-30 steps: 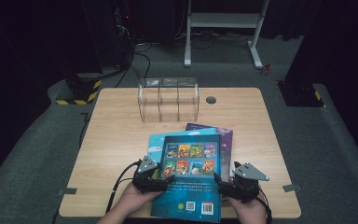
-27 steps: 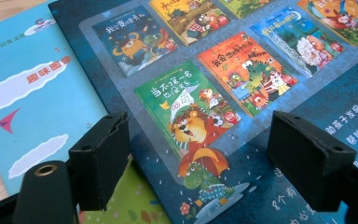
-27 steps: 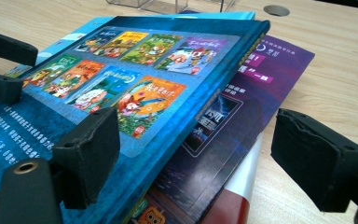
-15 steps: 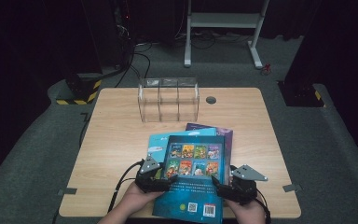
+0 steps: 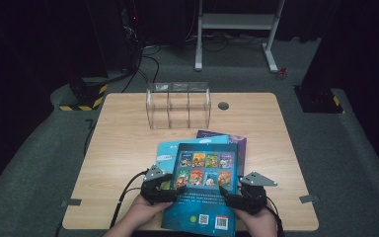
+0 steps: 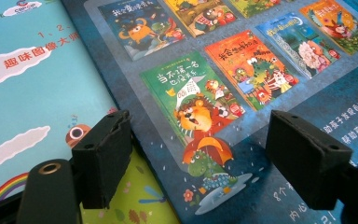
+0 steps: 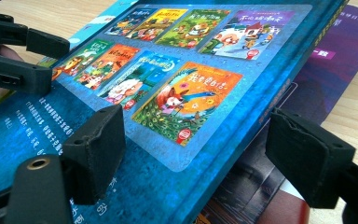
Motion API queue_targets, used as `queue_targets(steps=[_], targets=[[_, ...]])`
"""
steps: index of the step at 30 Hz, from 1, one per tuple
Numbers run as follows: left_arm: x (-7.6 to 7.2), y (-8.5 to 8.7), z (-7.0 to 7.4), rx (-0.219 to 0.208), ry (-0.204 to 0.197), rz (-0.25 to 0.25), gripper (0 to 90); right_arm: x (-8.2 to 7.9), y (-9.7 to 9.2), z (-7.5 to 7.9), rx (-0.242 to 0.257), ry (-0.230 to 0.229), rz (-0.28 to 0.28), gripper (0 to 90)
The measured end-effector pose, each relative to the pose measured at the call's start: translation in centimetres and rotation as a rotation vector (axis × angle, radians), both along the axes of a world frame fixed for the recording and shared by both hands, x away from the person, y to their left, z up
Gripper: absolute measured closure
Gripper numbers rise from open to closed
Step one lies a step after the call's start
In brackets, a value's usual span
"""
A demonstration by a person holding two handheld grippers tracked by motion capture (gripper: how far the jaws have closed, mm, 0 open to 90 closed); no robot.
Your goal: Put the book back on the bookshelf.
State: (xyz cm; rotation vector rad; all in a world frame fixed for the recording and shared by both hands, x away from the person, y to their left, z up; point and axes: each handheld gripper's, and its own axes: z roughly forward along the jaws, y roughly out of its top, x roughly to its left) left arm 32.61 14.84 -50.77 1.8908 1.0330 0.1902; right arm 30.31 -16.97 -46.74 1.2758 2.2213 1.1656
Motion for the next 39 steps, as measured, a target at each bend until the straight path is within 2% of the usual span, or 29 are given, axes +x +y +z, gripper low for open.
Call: queue_targets(steps=[5, 7, 24, 29, 36, 39], targets=[[-0.23, 0.05, 0.13, 0.009, 0.006, -0.020, 23.0, 0.16, 0.11, -0.03, 0.003, 0.010, 0.004, 19.9], [-0.30, 0.06, 0.17, 0.020, -0.005, -0.026, 23.1, 0.17, 0.11, -0.03, 0.003, 0.011, 0.004, 20.0], [0.11, -0.79, 0.35, 0.013, 0.000, -0.031, 23.2, -0.75, -0.67, 0.13, 0.005, 0.003, -0.015, 21.7], [0.10, -0.71, 0.33, 0.013, -0.007, -0.035, 23.8, -0.70, -0.67, 0.27, 0.006, 0.021, -0.018, 22.7], [-0.25, -0.13, 0.24, 0.007, -0.021, -0.023, 32.0, -0.22, -0.37, 0.52, 0.001, 0.044, -0.023, 24.6], [-0.46, 0.11, 0.20, 0.007, -0.014, -0.017, 32.8, 0.04, -0.20, 0.72, -0.012, 0.031, -0.036, 28.3]])
